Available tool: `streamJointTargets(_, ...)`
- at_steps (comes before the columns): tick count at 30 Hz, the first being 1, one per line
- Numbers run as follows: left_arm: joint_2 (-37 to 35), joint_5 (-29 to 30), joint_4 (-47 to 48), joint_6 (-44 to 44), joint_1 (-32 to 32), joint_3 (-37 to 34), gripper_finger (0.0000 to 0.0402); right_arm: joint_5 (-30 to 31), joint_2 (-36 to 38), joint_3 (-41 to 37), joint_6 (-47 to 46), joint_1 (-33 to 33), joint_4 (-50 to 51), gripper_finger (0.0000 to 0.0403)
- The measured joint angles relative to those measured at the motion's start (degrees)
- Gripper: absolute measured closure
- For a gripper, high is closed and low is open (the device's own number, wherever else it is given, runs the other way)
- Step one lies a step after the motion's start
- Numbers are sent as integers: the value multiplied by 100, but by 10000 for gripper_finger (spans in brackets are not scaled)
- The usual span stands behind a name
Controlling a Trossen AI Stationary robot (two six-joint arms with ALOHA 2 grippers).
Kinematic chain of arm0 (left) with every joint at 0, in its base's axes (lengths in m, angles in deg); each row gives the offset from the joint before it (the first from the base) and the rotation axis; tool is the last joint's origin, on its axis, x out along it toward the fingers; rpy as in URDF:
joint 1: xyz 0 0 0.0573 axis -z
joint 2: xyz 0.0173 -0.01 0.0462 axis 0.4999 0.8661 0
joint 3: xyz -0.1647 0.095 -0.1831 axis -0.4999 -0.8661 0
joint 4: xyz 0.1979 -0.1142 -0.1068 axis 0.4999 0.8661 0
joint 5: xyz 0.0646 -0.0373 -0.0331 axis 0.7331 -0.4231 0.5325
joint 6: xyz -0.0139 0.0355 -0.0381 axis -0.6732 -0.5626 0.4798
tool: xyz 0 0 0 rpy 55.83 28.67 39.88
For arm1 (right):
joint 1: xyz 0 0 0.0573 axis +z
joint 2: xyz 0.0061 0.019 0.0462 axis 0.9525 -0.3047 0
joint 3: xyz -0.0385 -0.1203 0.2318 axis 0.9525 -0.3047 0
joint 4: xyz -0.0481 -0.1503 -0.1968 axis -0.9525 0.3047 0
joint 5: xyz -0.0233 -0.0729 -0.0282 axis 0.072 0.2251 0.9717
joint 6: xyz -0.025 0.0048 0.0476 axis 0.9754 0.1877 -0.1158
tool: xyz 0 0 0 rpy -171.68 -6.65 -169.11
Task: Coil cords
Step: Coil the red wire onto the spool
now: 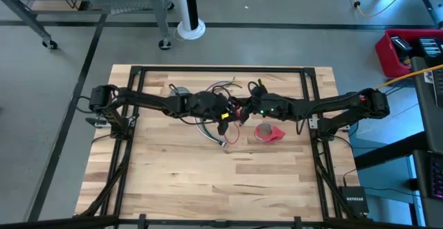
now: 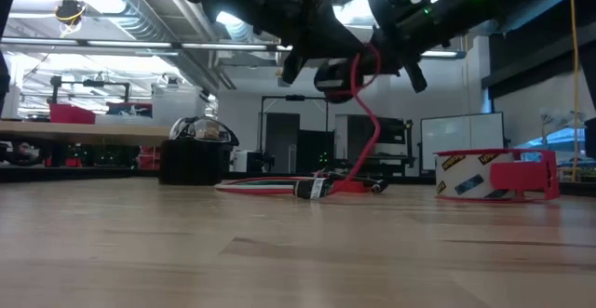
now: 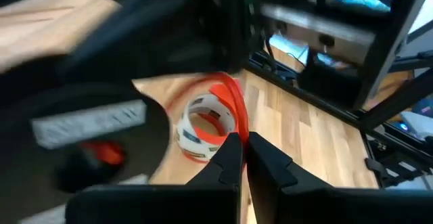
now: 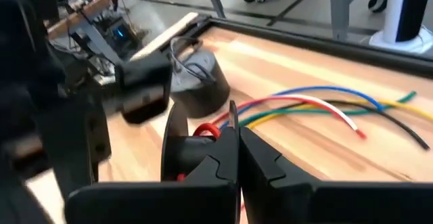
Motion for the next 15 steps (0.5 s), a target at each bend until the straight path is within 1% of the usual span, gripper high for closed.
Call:
streamJointTargets(9, -339, 25, 660, -43, -226, -2, 401, -6, 103, -4, -17, 0, 451, 402)
streamJointTargets(15, -435, 25, 1023, -138, -378, -3, 401, -349, 261, 0, -24, 0, 436, 402)
